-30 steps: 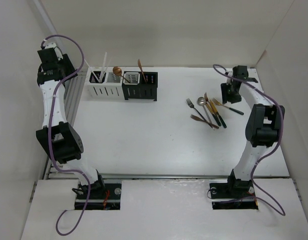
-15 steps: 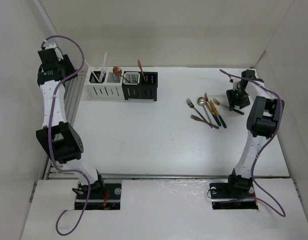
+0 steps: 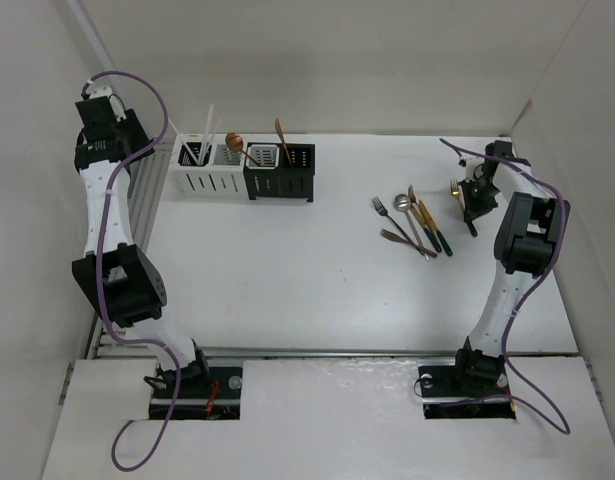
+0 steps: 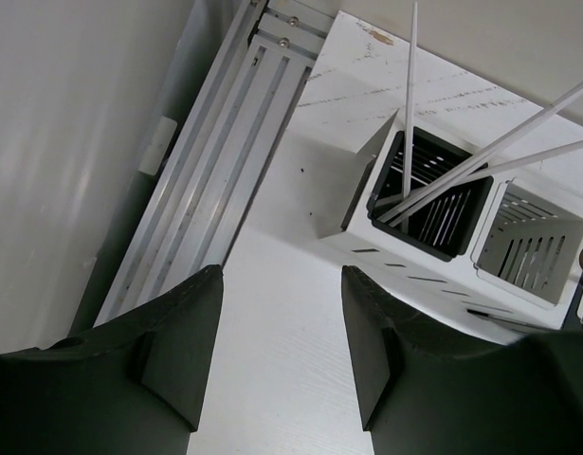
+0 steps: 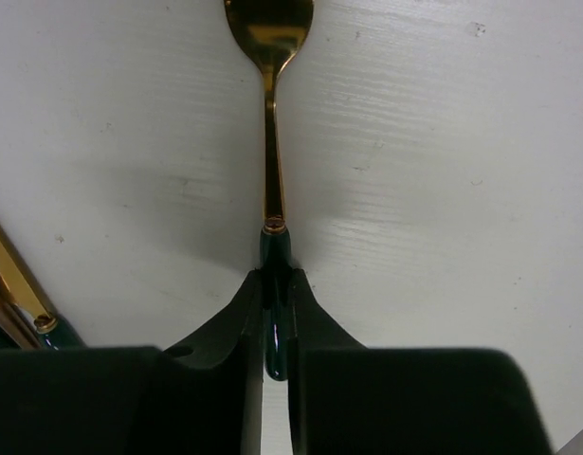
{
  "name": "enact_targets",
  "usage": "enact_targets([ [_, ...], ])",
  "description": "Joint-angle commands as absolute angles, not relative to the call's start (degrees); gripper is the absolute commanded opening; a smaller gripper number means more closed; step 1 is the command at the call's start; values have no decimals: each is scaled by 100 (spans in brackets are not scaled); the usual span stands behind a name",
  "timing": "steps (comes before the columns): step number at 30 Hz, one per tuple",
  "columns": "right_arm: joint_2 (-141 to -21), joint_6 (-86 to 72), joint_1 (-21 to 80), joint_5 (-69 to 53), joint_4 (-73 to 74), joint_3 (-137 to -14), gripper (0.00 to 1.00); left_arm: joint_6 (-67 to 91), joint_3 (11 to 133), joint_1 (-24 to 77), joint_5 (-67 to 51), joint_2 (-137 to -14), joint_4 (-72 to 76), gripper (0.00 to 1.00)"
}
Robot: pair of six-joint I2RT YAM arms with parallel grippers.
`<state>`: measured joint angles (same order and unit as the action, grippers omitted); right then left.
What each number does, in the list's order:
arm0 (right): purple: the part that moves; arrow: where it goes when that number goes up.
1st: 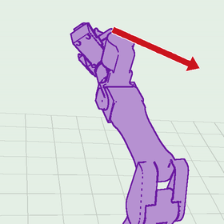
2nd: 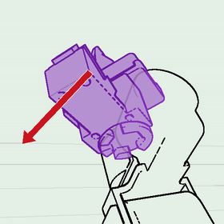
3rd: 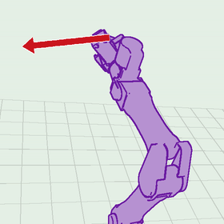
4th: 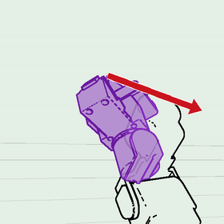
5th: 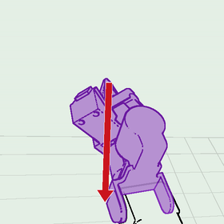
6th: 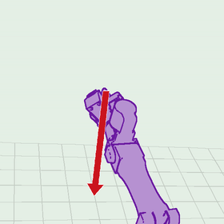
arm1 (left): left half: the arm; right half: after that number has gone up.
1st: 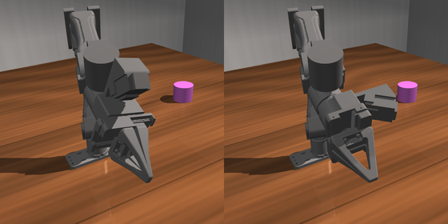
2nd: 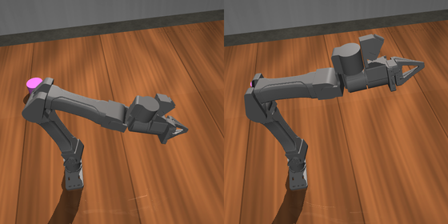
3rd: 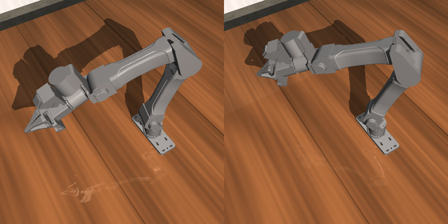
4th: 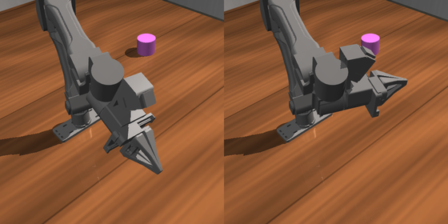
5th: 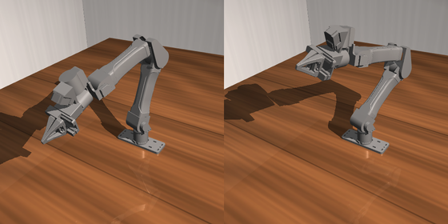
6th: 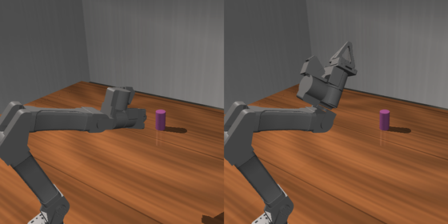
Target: Sort the eating utensils into containers
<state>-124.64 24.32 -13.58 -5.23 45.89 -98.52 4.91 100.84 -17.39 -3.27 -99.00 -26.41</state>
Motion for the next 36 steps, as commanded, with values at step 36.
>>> enact_targets([
  [36,-10669,-1010,2829,-3848,-939,-10406,0,307,10679,694,-6073,-10028,-1372,72],
])
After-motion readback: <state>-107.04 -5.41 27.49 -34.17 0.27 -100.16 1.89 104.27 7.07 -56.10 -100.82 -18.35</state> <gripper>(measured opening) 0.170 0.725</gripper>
